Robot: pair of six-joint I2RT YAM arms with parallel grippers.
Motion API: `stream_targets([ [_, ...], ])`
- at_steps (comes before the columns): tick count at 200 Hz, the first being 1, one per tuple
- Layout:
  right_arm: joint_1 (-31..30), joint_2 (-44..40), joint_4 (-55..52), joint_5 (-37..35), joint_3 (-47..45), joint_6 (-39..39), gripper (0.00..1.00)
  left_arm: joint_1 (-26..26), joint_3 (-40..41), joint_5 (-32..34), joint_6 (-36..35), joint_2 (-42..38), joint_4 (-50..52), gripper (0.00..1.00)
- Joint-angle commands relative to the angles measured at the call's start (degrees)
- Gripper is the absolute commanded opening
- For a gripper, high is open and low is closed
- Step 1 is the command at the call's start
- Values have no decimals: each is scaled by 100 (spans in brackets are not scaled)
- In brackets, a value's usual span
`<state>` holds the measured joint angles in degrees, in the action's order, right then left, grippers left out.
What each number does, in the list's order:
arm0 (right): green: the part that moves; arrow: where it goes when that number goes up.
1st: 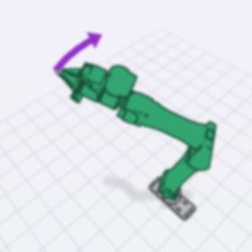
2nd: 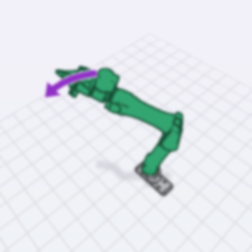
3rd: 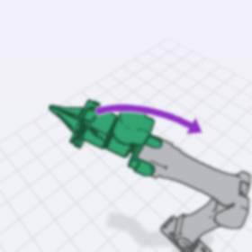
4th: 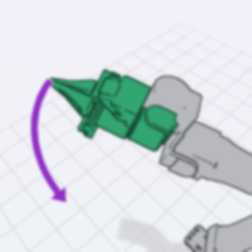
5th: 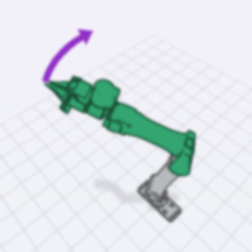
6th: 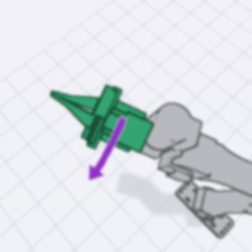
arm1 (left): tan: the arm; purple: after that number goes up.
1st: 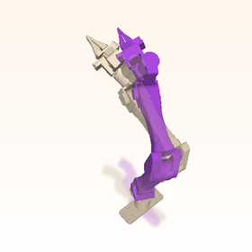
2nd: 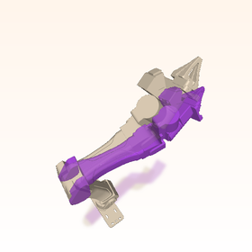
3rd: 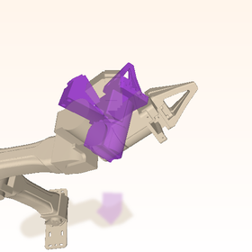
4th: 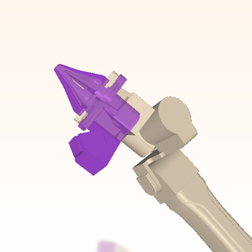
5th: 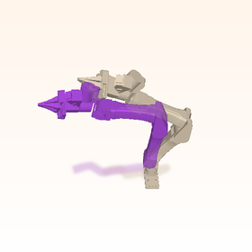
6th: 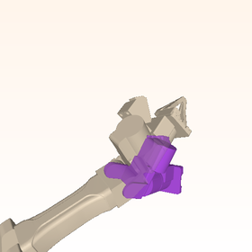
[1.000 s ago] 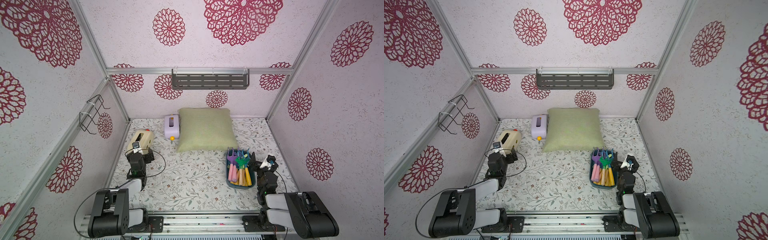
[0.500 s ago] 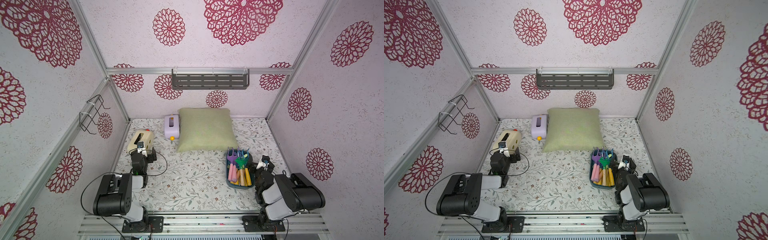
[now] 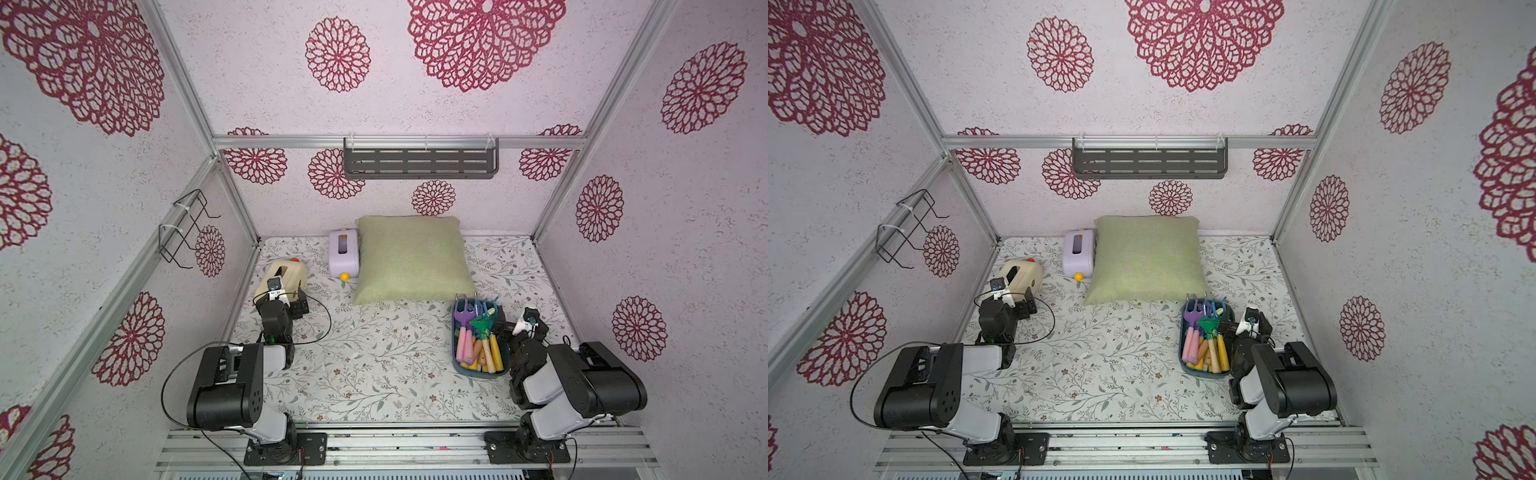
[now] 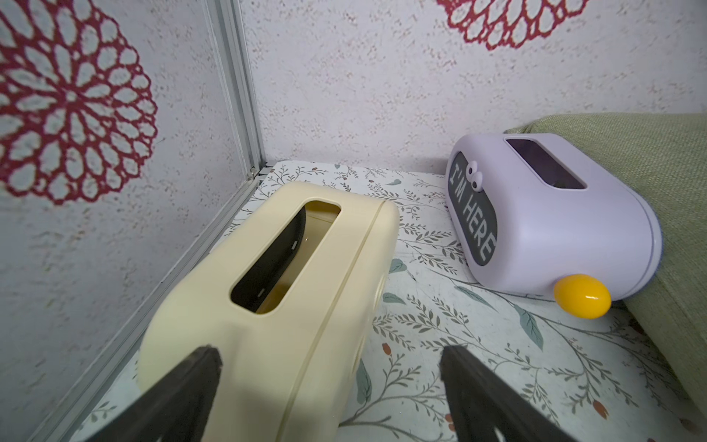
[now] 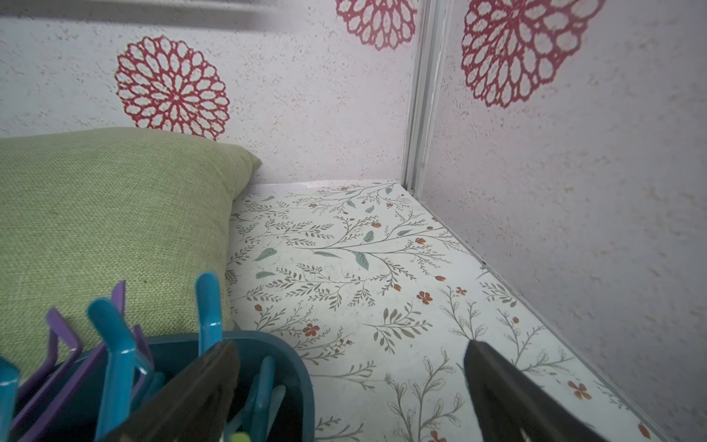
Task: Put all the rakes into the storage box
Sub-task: Reset both arms
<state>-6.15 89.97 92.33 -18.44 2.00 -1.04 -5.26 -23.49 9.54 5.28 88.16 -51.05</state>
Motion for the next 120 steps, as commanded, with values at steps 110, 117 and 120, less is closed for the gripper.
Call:
stream_targets([
  [110, 28, -95, 223, -42, 155, 42, 99, -63, -57, 56, 59, 44, 120, 98],
  [117, 26, -78, 310, -37, 118, 42, 99, -56, -51, 51, 61, 43, 118, 97],
  [120, 26, -72, 345, -30, 105, 42, 99, -58, -53, 54, 61, 43, 117, 97],
])
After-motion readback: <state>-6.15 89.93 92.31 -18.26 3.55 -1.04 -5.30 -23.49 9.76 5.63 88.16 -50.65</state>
